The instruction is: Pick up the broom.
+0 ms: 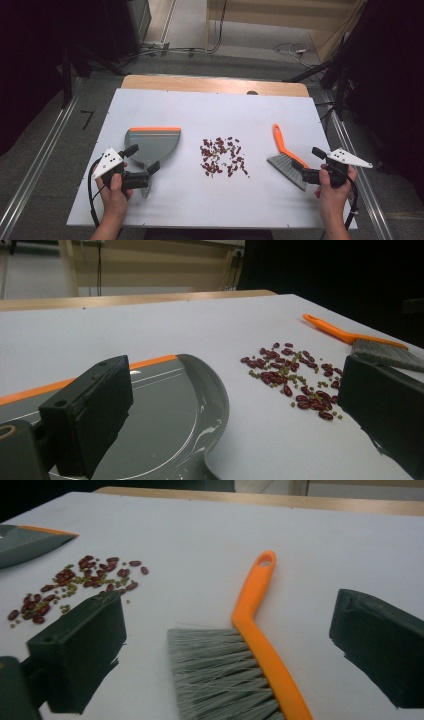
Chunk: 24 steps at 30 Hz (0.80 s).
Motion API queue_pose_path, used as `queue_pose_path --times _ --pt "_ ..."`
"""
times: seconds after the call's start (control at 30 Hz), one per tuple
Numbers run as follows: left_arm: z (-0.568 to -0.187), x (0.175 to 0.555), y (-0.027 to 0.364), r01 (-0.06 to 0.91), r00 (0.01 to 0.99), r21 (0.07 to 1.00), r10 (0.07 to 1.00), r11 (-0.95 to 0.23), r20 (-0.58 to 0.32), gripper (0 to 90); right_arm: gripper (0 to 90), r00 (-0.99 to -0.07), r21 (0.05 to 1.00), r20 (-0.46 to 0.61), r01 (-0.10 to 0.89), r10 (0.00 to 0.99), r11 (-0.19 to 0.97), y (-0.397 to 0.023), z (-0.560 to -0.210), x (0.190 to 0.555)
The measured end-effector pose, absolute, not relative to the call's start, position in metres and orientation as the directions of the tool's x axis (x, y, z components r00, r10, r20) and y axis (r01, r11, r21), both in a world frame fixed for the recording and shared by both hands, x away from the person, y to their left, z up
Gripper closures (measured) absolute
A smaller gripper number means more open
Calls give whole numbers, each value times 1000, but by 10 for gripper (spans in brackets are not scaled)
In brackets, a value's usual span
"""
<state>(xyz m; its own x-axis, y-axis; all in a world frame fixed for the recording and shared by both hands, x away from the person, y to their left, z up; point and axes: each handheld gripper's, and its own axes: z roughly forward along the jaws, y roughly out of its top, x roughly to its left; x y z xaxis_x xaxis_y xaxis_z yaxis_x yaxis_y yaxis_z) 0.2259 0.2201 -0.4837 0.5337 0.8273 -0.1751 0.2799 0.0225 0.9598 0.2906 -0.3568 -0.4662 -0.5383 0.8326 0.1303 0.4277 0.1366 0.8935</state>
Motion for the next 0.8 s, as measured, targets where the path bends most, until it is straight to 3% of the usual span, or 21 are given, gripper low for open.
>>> queue_pose_path --times 0.47,0.8 --pt "-484 227 217 278 545 960 821 14 -170 17 0 -544 881 73 429 836 202 -336 -431 303" --pt "-483 226 214 271 550 963 820 3 -157 12 0 -502 829 17 490 864 269 -315 -412 329"
